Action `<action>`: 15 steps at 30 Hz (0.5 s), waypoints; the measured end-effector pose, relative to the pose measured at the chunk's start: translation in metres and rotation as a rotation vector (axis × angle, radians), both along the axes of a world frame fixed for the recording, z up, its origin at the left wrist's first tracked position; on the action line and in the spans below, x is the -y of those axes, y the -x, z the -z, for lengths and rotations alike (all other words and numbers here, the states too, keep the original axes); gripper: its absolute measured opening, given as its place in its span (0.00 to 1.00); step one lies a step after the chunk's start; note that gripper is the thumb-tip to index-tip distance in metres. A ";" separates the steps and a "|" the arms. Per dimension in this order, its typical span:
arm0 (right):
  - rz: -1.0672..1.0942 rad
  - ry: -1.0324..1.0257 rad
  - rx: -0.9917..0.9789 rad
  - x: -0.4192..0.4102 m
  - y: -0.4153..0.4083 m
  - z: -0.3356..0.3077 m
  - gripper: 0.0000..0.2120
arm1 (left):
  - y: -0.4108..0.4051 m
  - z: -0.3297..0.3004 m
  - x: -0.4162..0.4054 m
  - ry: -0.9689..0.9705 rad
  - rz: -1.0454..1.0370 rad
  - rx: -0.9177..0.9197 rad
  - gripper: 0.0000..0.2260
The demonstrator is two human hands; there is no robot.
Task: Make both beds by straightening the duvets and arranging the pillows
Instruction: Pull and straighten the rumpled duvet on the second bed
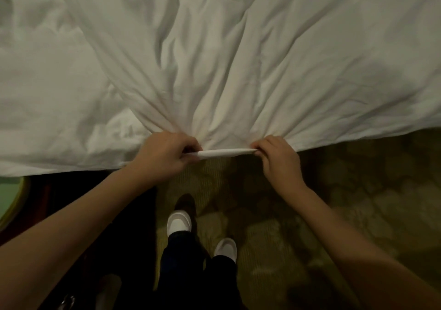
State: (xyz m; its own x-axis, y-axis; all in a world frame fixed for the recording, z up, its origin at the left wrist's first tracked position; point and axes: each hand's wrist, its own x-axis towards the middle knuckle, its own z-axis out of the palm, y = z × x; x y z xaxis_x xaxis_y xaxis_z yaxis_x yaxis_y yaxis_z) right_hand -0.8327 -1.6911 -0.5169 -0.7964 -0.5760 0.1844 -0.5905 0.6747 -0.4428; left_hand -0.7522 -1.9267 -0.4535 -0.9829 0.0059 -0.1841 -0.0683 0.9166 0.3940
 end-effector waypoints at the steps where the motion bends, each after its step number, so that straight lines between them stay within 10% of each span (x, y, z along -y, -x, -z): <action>1: 0.012 0.012 0.006 -0.002 -0.005 -0.002 0.11 | -0.004 -0.002 0.000 -0.006 0.005 -0.028 0.08; 15: 0.019 -0.198 0.133 0.022 0.019 0.030 0.08 | 0.018 0.080 -0.010 0.156 -0.168 -0.010 0.12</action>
